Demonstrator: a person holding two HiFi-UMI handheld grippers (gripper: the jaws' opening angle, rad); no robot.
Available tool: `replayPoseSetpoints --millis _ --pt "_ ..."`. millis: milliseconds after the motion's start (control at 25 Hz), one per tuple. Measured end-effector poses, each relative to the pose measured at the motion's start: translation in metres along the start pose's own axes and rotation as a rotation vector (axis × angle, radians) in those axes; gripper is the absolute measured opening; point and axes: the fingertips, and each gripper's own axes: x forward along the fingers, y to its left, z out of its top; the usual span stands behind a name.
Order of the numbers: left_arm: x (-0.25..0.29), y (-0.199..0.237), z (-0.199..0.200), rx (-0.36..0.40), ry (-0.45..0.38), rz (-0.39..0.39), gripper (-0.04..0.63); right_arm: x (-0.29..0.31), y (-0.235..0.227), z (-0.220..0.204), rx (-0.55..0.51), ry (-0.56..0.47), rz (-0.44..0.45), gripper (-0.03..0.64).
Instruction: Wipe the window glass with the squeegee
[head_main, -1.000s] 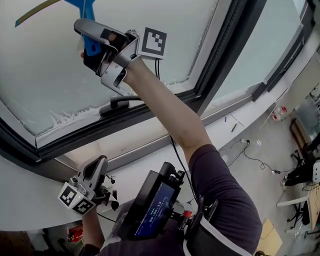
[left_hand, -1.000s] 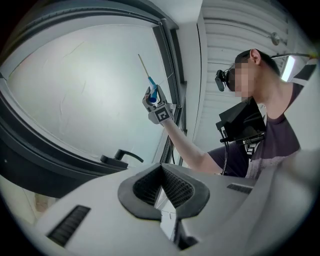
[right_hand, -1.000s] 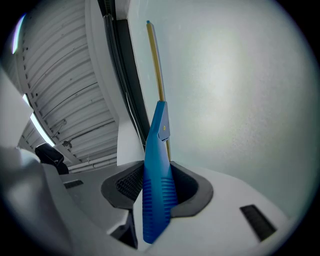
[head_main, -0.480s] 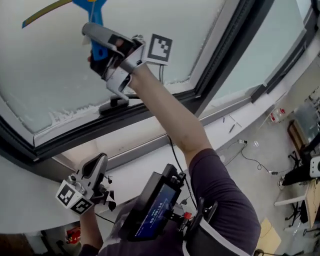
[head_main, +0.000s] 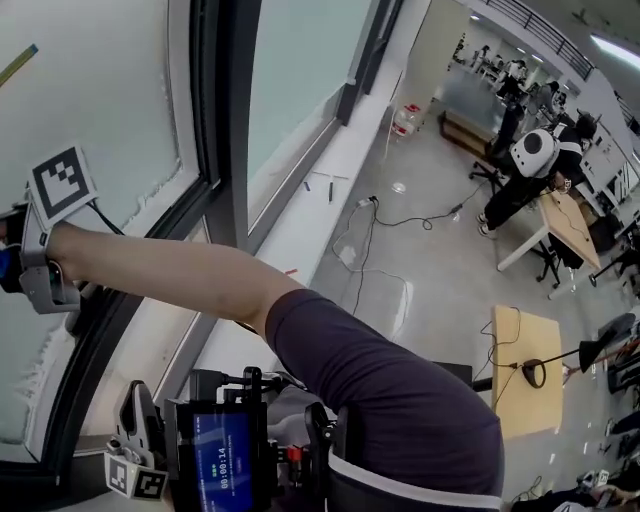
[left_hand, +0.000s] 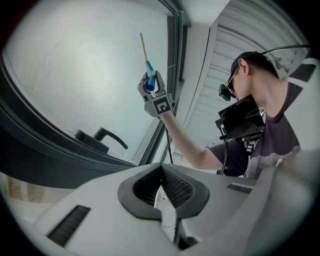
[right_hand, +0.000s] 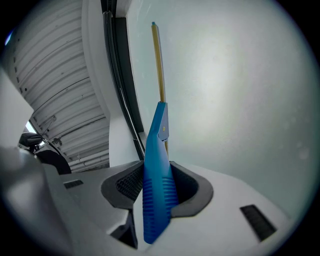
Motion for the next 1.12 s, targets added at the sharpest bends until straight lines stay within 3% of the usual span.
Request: replayPoseSetpoints --millis 200,880,1000,1120 --pt "0.016 0.004 -0.008 -0.027 0.012 -0.059 0.006 -0.018 -0.013 -0.005 -0.025 0.015 -0.051 0.140" --pt "0.018 0.006 -0.013 -0.058 0.028 -0.081 0.006 -0.027 -0.013 -0.024 0.016 -0.001 -0.040 0.140" --pt "0.021 0.012 -0.024 -0.059 0.022 -0.063 0.006 -0.034 -0.015 -0.036 0.094 -0.004 0.020 0.140" --pt "0.021 0.024 -0.046 -0.040 0.013 -0.014 0.006 -0.038 -0.014 -0.059 0.266 -0.001 0.125 0.140"
